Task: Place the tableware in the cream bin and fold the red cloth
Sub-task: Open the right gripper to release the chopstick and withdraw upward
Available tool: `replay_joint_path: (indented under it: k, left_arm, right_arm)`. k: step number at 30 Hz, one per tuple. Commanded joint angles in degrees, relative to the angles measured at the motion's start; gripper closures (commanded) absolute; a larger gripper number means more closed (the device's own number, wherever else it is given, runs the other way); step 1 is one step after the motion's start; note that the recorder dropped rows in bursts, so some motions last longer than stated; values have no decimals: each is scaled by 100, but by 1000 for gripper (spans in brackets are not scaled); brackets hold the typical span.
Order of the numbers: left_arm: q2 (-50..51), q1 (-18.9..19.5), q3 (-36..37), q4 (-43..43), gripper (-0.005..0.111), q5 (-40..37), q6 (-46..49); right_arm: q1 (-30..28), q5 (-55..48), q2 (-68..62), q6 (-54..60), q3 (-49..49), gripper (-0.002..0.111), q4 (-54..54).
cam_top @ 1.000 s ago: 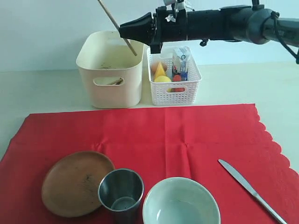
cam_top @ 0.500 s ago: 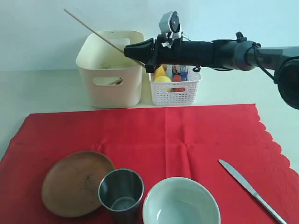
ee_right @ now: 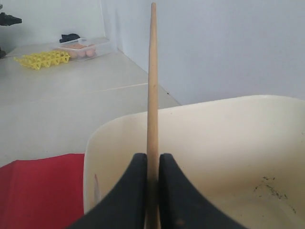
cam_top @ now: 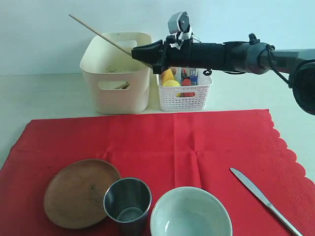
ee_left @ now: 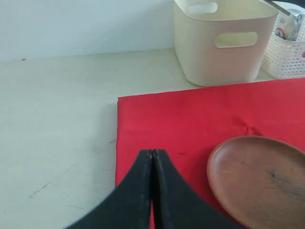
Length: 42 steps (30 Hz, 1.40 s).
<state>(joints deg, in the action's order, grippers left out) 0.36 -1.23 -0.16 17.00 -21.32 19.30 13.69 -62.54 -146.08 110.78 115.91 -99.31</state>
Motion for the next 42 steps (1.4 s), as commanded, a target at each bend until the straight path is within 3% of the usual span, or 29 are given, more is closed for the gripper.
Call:
replay_joint_path:
  k: [1, 5, 11, 18, 23, 26, 35, 42]
  left_arm:
    - [-36, 16, 16, 14, 107, 22, -10]
    - [-36, 16, 16, 14, 107, 22, -10]
    - [-36, 16, 16, 14, 107, 22, -10]
    - [-36, 16, 16, 14, 107, 22, -10]
    - [-36, 16, 16, 14, 107, 22, -10]
    - [-36, 16, 16, 14, 107, 22, -10]
    - [-36, 16, 16, 14, 107, 22, -10]
    - [-36, 16, 16, 14, 107, 22, -10]
  right_arm:
    - [-39, 459, 251, -563, 212, 108, -64]
    - [-51, 1170, 275, -848, 299, 108, -64]
    - [-51, 2210, 275, -2297, 299, 108, 53]
    - [-3, 2002, 300, -3585, 299, 108, 1600]
    - [32, 1661, 371, -3795, 299, 108, 1952]
    - [32, 1608, 424, -3804, 299, 101, 2039]
    - [32, 1793, 886, -4260, 299, 61, 2598]
    - [32, 1740, 1387, -4869, 299, 56, 3167]
